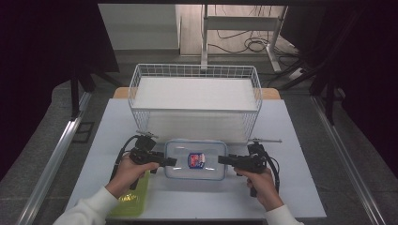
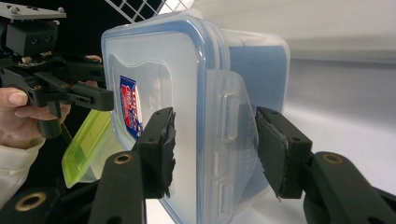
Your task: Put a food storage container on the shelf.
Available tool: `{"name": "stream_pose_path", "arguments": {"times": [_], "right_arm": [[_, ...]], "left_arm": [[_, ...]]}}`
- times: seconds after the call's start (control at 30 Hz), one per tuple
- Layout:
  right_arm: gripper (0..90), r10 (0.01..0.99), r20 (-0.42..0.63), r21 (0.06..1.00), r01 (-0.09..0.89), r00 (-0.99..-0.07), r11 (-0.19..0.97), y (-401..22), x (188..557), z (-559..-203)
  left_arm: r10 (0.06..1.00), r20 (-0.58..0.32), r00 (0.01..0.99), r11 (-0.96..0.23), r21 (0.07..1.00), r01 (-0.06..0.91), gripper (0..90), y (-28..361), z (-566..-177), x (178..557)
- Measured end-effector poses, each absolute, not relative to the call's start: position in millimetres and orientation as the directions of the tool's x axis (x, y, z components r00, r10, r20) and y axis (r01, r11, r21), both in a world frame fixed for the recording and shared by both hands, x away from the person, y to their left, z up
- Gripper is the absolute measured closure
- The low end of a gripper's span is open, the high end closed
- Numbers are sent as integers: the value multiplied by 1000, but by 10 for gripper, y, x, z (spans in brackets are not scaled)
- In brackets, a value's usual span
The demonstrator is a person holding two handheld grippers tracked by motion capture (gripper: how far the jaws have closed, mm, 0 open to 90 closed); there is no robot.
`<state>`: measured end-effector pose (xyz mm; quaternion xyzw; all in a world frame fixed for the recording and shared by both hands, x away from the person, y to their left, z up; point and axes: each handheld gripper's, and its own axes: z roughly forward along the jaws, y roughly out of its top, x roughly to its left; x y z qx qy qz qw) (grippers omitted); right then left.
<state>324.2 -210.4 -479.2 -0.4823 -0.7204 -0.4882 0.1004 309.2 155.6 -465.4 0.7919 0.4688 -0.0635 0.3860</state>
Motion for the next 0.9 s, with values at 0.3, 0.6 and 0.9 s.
{"name": "stream_pose_path", "arguments": {"times": [0.3,0.6,0.9], "right_arm": [[490,594,576,667,743,-562,56,-2036,3160,-4559],[490,588,524,720,689,-617,81,-1897,3127,-4268],[489,572,513,751,658,-640,63,-1855,3124,-4045]], "left_arm": [[696,-428,577,-269,590,761,421,1623,-4429,2994],[706,-396,587,-261,624,736,419,1751,-4175,2882],[716,-344,608,-282,654,702,419,1772,-3847,2884]]}}
